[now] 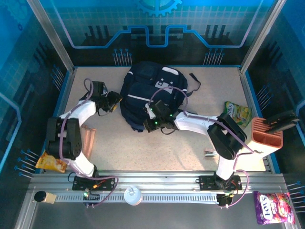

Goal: Pack the student bag
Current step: Zip the student bag at the center of the table.

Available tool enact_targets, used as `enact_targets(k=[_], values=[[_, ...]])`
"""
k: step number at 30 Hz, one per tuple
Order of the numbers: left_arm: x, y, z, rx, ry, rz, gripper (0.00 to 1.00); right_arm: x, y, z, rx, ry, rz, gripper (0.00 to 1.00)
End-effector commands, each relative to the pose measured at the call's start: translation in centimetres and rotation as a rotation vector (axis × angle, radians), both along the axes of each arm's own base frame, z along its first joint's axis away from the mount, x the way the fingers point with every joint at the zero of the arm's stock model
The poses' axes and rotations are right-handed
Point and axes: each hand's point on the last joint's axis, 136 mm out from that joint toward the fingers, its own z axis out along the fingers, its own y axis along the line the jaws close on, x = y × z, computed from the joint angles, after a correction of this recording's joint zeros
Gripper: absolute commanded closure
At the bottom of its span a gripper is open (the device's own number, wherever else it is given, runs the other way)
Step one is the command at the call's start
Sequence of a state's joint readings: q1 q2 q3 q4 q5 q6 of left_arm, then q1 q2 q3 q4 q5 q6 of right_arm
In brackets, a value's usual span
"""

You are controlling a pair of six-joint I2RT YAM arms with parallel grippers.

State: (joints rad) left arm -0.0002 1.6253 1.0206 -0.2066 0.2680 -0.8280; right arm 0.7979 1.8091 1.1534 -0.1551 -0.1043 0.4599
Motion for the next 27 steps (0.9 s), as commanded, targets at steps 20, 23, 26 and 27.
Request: enact_targets(k=[20, 23, 26, 27], values=[[-6.0, -7.3, -3.1, 0.094, 0.187, -0.194, 0.27, 0.5, 2.8, 2.1, 0.093, -0.011, 0.042, 1.00], [-5.8, -7.4, -3.6, 0.086, 0.199, -0.190, 0.28, 0.4, 2.7, 2.0, 0.089, -0.009, 0.041, 1.00], [-5.6, -7.2, -4.0, 0.096, 0.202, -0.178, 0.35, 0.3, 2.4, 1.9, 0.081, -0.003, 0.035, 1.00], [-5.6, -7.0, -4.0, 0.104, 0.202, -0.169, 0.39, 0.2, 2.2, 1.8, 0.074, -0.002, 0.030, 1.00]])
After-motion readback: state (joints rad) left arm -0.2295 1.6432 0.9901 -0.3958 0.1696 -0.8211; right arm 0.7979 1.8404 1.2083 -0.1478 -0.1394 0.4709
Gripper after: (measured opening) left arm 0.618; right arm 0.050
